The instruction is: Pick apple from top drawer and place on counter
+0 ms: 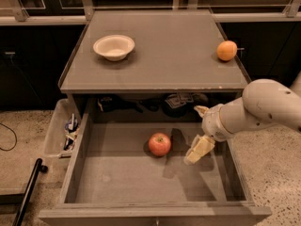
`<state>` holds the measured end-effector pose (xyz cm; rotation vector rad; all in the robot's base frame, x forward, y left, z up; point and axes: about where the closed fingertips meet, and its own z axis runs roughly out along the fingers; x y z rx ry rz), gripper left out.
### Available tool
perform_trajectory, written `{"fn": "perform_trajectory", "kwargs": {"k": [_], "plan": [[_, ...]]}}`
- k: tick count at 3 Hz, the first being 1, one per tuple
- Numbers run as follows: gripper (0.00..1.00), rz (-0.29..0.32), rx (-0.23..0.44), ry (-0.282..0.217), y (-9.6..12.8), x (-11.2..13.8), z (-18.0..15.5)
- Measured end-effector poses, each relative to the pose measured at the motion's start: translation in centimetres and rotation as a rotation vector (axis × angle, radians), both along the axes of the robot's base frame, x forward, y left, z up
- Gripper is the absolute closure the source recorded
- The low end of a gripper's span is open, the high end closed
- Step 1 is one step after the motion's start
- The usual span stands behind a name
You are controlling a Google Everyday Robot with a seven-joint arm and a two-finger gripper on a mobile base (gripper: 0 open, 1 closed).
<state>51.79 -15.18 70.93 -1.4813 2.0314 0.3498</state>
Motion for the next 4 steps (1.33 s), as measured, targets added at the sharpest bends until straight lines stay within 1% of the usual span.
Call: {"fn": "perform_trajectory", "kwargs": {"k": [1,2,3,4], "plan": [[0.0,0.0,0.001,0.001,0.0,0.0,-0.1],[0.0,-0.001,0.038,-0.029,0.5,0.1,-0.4],[0.0,0.036,0.132,-0.086,2.7,1.1,-1.2],[0.0,0.098,0.216,-0.116,5.1,2.2,-1.9]]}}
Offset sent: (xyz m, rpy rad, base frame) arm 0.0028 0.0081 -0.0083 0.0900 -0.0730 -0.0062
